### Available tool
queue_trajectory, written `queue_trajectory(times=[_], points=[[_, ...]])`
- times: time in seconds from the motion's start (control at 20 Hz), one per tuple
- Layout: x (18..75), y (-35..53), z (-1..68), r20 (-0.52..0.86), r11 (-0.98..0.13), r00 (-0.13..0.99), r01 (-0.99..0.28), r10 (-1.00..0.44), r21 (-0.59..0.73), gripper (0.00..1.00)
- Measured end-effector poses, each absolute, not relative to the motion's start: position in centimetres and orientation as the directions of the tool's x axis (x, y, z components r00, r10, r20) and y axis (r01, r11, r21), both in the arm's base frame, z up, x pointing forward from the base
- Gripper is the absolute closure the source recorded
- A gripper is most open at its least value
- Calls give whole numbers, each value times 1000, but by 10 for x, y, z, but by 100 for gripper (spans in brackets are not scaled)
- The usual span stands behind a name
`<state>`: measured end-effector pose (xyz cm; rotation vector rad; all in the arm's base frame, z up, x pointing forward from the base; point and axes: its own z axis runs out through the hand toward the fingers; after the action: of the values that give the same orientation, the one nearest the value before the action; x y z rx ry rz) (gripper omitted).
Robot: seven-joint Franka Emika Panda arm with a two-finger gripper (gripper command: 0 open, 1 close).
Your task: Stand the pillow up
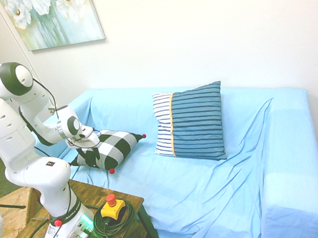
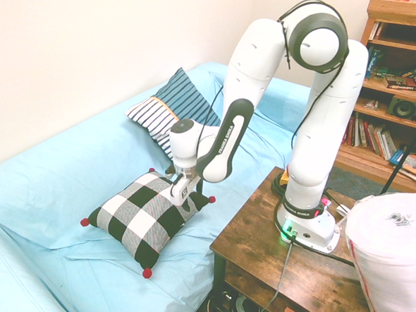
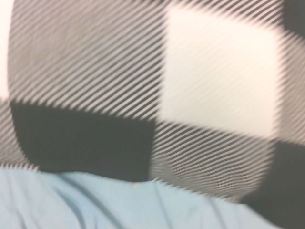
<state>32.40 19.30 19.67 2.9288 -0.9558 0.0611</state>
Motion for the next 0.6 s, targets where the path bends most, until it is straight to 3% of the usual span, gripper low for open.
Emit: queue_trajectory(times=[0.2, 0.6], points=[[300, 215, 155, 56, -809, 811, -585, -583, 52, 0], [312, 236, 51, 30, -808, 808, -589, -589, 10, 0]])
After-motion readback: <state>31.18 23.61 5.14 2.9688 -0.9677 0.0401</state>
